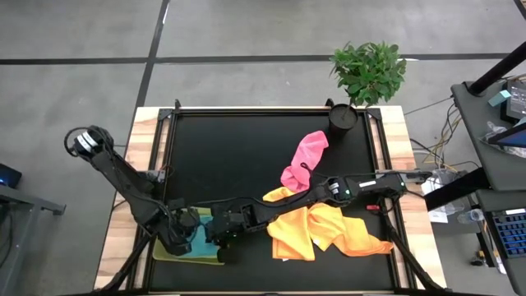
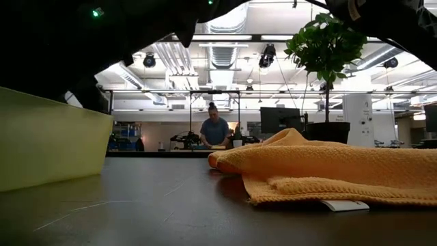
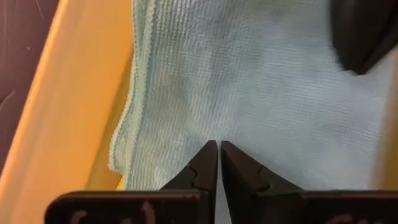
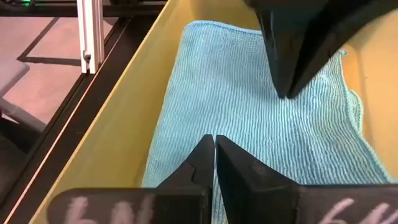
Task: Fold microfiber towels
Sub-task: Put the folded blue microfiber towel into the yellow bin
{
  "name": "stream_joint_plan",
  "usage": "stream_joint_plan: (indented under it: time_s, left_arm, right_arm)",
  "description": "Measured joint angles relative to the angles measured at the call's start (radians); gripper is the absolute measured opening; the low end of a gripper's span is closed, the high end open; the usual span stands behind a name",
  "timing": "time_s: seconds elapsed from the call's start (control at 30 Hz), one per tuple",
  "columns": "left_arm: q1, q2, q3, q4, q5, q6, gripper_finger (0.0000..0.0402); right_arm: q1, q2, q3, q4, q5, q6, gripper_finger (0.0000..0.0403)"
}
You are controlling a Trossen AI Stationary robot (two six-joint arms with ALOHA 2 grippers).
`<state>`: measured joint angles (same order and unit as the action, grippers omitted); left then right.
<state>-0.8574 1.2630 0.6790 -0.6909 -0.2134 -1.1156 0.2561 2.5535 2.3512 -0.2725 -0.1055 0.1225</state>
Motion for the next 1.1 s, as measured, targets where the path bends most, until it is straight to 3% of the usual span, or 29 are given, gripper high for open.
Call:
stream_joint_plan:
  time_s: [0.33, 0.5, 0.8, 1.1]
  left_arm:
    - [0.0, -0.149, 0.039, -0.066, 0.021, -0.004, 0.0006]
    - [-0.02, -0.169, 0.043, 0.055, 0.105, -0.004, 0.0006]
    - [-0.053, -0.009, 0.028, 0.112, 0.242, -0.002, 0.0006]
    - [-0.052, 0.069, 0.031, 0.107, 0.286, 0.027, 0.0006]
  right_arm:
    - [0.0, -0.007, 0.0, 0.0, 0.0, -0.001, 0.0011]
    - [0.0, -0.018, 0.004, -0.005, 0.0, -0.008, 0.0011]
    - [0.0, -0.02, 0.004, -0.032, -0.002, -0.003, 0.0011]
    - [0.0, -0.023, 0.004, -0.046, -0.006, -0.011, 0.0011]
